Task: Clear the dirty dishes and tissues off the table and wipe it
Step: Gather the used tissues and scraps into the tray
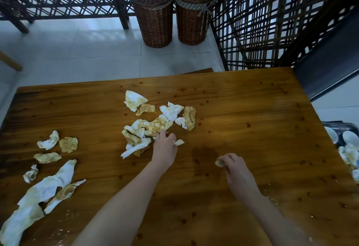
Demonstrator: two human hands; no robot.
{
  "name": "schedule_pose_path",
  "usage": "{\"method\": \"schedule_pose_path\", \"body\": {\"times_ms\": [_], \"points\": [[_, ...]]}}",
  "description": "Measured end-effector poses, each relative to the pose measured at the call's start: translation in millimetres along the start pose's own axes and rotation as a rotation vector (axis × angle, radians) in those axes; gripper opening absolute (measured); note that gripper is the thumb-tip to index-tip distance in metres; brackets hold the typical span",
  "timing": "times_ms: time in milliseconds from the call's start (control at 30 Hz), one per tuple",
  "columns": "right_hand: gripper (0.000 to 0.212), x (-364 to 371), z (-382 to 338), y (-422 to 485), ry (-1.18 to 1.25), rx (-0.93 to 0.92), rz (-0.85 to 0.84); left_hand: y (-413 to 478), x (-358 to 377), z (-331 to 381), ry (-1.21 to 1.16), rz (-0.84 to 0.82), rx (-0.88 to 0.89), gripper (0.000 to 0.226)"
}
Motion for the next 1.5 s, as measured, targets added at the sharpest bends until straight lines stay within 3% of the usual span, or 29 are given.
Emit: {"method": "schedule_pose_path", "body": {"times_ms": [167,400,567,867,1133,1500], "points": [[0.033,-5,-5,-9,0.033,-0.009,0.018,-10,-9,-4,-0.006,0.032,0.034,0.022],[0.038,-8,-21,-17,0.031,0.011,0.038,-44,-35,20,0.023,0.089,0.234,0.029],[0.035,-15,-24,-40,0.027,0.028,0.079,-67,-36,44,0.033,0.067,0.336,0.050],[0.034,-63,3,-98,0.004,0.055,0.186,-103,-29,112,0.032,0.027,0.484,0.051],[0.033,-122,77,-157,0.022,0.066,0.253,-145,-8,215,0.042,0.018,0.544,0.046],[0.028,-223,231,-264,0.069,0.172,0.310,-214,49,399,0.013,-0.015,0.548,0.046]]}}
Point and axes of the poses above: each hand's wrist, its own y-axis towards the middle knuckle, its own x-axis out of the palm, z = x × y, the point moved 10 cm from there along y, towards the middle knuckle, and after that the axes turned 13 degrees about y, right-handed, at the moved point
